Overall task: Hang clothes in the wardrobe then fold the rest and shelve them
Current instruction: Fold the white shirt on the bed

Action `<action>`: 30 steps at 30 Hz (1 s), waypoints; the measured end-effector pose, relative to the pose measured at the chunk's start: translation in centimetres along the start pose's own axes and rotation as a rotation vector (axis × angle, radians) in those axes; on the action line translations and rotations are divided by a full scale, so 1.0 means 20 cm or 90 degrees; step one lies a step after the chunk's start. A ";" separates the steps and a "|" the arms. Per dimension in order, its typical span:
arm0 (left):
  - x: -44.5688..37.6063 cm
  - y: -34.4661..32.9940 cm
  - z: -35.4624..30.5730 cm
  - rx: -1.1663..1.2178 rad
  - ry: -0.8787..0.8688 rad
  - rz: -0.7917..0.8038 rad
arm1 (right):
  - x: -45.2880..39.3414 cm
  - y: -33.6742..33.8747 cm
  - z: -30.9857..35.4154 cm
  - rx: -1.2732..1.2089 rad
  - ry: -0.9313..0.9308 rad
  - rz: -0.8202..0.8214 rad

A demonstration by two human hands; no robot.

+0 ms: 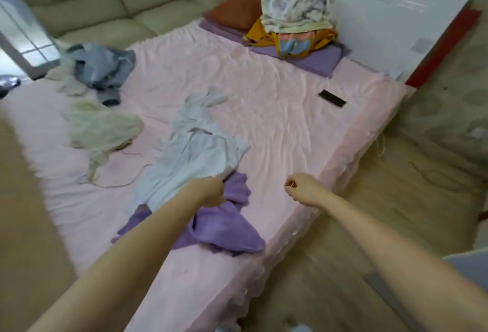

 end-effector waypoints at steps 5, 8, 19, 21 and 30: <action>-0.01 -0.18 0.41 0.167 0.123 0.033 | -0.35 -0.10 0.33 0.086 0.097 0.092; -0.06 -0.31 0.55 0.242 0.210 0.073 | -0.59 -0.16 0.48 0.167 0.168 0.135; -0.60 -0.81 0.74 0.480 0.448 -0.013 | -1.41 -0.64 0.77 0.404 0.362 0.250; -0.74 -0.96 0.75 0.454 0.463 -0.025 | -1.49 -0.84 0.78 0.402 0.395 0.280; -0.78 -1.18 0.84 0.715 0.610 -0.370 | -1.44 -1.12 0.71 0.245 0.509 0.334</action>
Point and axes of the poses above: each hand's wrist, its own x-axis away from the middle knuckle, its own y-axis out of the back of the hand, z = x × y, the point moved 3 cm from there along -x, towards the middle knuckle, and after that the axes turned 3 degrees about z, right-handed, at the moved point
